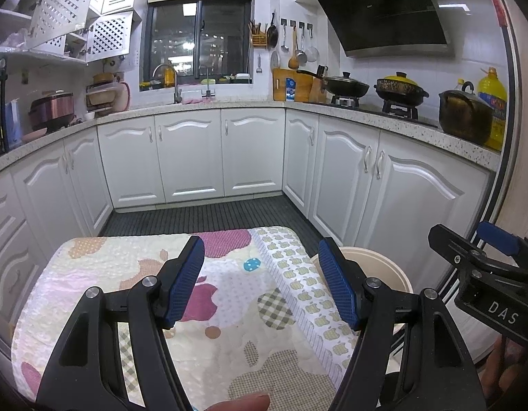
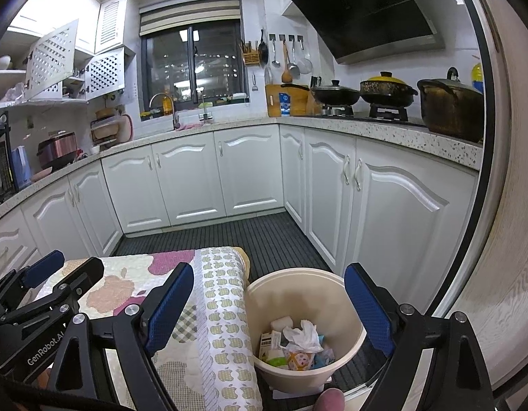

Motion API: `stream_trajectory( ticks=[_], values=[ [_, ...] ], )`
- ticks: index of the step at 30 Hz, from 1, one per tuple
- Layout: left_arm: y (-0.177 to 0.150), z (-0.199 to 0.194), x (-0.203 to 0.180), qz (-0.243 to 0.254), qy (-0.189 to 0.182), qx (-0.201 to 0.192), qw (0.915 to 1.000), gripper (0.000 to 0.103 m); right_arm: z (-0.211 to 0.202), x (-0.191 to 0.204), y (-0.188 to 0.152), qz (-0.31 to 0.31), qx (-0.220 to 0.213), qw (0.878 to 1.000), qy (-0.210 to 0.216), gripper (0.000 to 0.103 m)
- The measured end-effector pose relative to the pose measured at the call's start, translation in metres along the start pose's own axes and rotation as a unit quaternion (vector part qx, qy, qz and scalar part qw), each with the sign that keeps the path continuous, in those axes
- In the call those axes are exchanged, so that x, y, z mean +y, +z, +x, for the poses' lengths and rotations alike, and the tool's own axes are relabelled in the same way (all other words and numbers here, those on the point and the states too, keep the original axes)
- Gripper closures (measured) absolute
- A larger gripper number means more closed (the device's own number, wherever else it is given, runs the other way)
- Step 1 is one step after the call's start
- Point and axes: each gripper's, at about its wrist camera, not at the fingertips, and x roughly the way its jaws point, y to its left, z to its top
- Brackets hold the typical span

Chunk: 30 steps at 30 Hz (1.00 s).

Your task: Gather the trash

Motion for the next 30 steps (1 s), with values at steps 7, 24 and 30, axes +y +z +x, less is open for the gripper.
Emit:
stream_trajectory(
  ticks=[7,24,30],
  values=[
    [-0.0013,0.0012,-0.0047,0.007,0.005,0.004,1.0,0.035,0.002,-0.0001,0.0016,-0.003,0.003,1.0,0.002,0.015],
    [-0.0019,0.0058,-0.0013,-0.002,0.009,0.014,0.9999,0.035,0.0037,-0.0008,-0.0026,-0.004,0.009,1.0,0.003,0.014],
    [-0.0025,0.0067,-0.0015,-0.002,0.01,0.015,0.9998,0.035,0.0046,-0.0022,-0.0039,-0.004,0.01,1.0,0.003,0.014]
  ],
)
